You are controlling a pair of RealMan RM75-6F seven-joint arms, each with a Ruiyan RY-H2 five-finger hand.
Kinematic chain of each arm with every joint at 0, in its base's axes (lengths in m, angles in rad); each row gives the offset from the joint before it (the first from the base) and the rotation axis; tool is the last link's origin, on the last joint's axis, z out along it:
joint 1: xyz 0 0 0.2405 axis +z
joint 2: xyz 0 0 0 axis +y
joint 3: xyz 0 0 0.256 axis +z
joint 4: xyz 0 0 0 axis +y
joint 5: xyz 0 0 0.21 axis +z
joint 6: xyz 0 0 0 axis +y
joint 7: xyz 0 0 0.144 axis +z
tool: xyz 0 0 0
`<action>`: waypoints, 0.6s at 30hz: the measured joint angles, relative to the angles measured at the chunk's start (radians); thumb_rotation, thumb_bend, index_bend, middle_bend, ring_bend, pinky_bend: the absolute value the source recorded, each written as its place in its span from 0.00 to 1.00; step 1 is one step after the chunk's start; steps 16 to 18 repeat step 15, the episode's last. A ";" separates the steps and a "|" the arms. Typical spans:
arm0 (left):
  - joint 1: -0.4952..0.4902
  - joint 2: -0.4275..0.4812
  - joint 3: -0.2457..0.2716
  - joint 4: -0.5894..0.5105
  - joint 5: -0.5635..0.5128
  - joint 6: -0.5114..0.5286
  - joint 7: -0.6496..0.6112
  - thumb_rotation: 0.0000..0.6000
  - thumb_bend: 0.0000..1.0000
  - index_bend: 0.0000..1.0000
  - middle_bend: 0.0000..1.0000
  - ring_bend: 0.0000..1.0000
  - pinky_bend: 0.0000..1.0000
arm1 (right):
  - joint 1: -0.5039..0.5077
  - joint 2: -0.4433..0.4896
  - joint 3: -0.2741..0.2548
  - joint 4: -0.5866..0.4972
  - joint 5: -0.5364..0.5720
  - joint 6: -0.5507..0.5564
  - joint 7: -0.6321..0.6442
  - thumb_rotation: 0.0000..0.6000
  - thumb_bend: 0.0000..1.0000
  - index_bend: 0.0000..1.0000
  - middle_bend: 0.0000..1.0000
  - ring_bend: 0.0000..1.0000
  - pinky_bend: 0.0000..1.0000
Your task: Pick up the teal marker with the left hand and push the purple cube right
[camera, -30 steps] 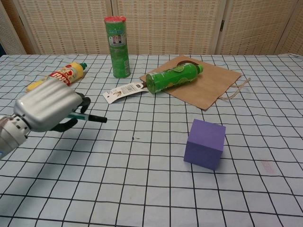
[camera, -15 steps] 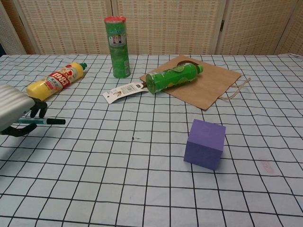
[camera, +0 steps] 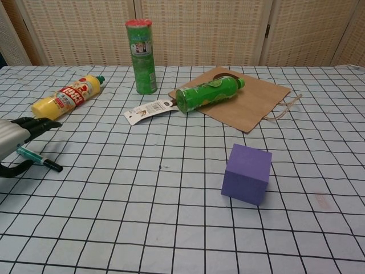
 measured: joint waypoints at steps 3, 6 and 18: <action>0.019 0.059 0.002 -0.113 0.015 0.045 -0.024 1.00 0.39 0.00 0.00 0.02 0.26 | -0.002 0.002 0.000 0.002 -0.001 0.006 0.007 1.00 0.17 0.00 0.00 0.00 0.02; 0.059 0.140 0.014 -0.253 0.037 0.117 -0.089 1.00 0.37 0.00 0.00 0.00 0.17 | -0.004 0.005 0.000 0.005 -0.001 0.010 0.012 1.00 0.17 0.00 0.00 0.00 0.00; 0.236 0.325 0.109 -0.424 0.182 0.363 -0.356 1.00 0.36 0.03 0.01 0.00 0.05 | -0.001 -0.004 -0.007 0.007 -0.013 -0.002 -0.002 1.00 0.17 0.00 0.00 0.00 0.00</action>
